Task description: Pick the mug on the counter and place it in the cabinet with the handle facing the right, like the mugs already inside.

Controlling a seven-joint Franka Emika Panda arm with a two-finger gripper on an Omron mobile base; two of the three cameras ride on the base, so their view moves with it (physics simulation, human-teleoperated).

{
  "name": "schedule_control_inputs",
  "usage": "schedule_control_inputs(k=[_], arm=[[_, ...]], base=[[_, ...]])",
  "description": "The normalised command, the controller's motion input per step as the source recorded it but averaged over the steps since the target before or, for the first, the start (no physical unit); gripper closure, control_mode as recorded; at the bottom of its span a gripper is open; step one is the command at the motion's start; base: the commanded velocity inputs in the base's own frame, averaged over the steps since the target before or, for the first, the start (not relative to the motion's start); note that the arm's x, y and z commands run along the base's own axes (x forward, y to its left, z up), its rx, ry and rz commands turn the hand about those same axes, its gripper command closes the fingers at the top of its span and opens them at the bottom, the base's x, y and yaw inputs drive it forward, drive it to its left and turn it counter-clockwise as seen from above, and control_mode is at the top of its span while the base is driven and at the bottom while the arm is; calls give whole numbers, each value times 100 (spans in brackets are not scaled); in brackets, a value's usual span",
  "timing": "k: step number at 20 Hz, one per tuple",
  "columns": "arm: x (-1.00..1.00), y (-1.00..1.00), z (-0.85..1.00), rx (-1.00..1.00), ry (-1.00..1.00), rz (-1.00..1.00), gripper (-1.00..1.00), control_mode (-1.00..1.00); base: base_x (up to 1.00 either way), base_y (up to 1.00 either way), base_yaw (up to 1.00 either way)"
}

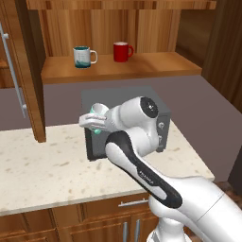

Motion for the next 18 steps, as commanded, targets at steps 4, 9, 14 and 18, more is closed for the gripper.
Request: schedule_control_inputs(k=[4, 9, 14, 18], arm=[[-28, -15, 47, -9, 0, 18, 100, -100], [-30, -11, 46, -8, 0, 11, 100, -100], [-16, -24, 38, -8, 0, 5, 100, -100], [-2, -40, 23, -3, 0, 2, 100, -100]], base=[[0, 0, 0], [0, 0, 0], [0, 0, 0], [0, 0, 0]])
